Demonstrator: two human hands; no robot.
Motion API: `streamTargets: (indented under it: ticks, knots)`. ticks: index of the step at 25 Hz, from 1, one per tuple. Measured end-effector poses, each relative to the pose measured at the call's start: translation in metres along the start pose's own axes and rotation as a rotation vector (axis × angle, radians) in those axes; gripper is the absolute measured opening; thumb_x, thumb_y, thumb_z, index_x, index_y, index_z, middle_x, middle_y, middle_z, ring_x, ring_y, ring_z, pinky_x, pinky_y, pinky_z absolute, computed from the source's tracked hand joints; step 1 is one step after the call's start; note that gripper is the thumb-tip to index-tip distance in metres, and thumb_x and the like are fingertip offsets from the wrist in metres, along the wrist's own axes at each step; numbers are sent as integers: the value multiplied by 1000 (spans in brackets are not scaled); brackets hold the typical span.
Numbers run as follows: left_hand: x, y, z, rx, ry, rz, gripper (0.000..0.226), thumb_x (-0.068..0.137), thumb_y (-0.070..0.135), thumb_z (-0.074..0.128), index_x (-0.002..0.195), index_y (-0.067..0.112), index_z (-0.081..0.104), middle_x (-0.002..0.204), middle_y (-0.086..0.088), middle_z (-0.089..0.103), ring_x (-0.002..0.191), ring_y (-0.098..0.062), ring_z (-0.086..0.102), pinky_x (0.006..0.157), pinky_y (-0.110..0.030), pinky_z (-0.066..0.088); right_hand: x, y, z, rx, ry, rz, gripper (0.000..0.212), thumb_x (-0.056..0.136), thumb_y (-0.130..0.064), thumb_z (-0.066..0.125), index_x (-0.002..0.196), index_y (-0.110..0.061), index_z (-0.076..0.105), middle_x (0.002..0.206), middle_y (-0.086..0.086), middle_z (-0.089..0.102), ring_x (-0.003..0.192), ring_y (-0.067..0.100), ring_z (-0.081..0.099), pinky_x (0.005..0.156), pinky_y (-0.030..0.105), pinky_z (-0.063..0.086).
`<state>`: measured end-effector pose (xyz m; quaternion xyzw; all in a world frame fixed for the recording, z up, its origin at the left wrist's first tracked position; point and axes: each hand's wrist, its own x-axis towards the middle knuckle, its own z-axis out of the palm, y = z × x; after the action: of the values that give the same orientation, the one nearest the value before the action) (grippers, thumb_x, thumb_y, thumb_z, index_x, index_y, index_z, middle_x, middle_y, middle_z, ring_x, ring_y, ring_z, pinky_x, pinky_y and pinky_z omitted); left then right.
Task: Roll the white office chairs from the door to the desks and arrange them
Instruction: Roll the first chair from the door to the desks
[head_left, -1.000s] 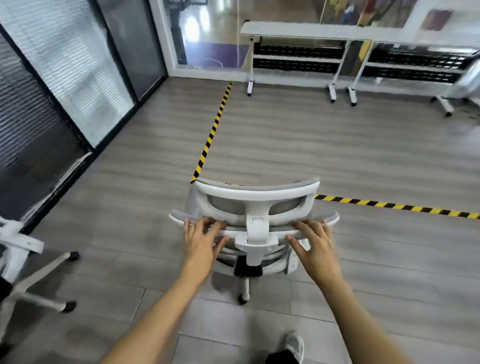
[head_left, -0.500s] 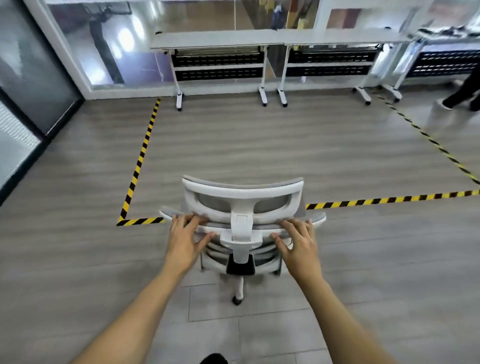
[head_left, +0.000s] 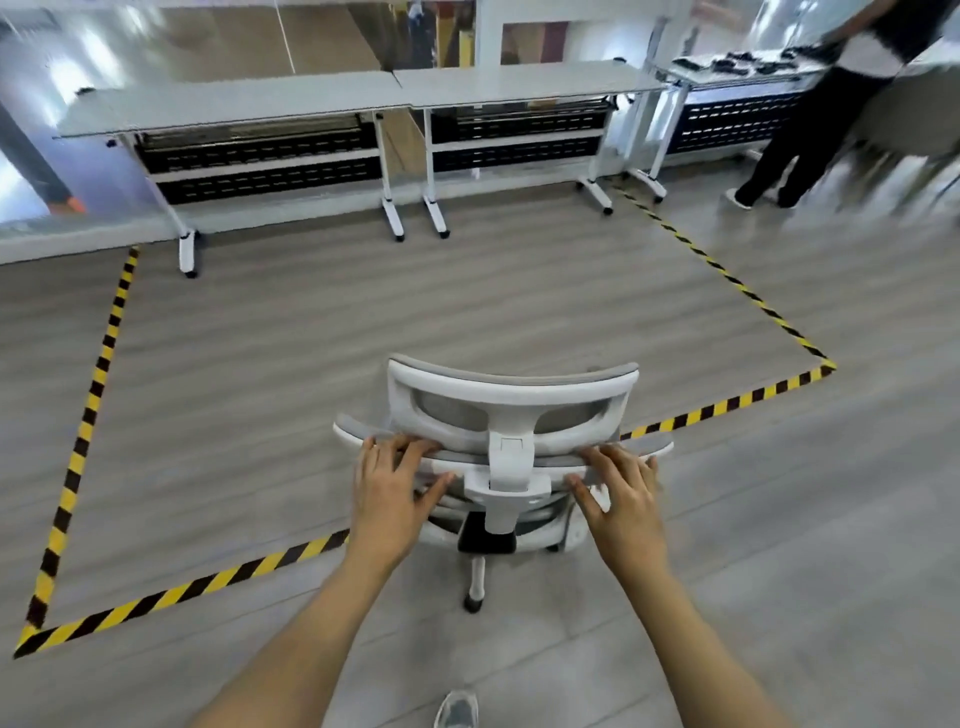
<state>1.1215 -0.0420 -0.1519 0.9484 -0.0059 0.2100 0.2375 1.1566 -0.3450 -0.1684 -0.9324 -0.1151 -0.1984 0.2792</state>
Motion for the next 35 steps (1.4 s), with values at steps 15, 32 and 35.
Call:
streamTargets:
  ticks: [15,32,35]
  knots:
    - [478,126,305,8,9,27,42,81,59,62,104,25,71,101,1,63,100,-23,59,98,-45,41,455,338,33,112,-48,109,35,95,-43,64,126,-27,62,135,-6,52,135,17,38,109,51,40]
    - [1015,130,566,42,16,-12,42,85,60,58,107,26,68,103,1,62,103,-22,56,108,-43,35,1006,589,161,103,-167,99,35,93,-47,64,121,-27,64,127,-9,56,124,17,42,104,35,42]
    - [1103,123,602,46,5,-31,45,86,63,54,109,26,67,105,2,60,106,-21,53,109,-38,32,1095,619,186,129,-153,98,32,93,-44,66,119,-25,64,123,-9,56,122,15,40,103,34,40]
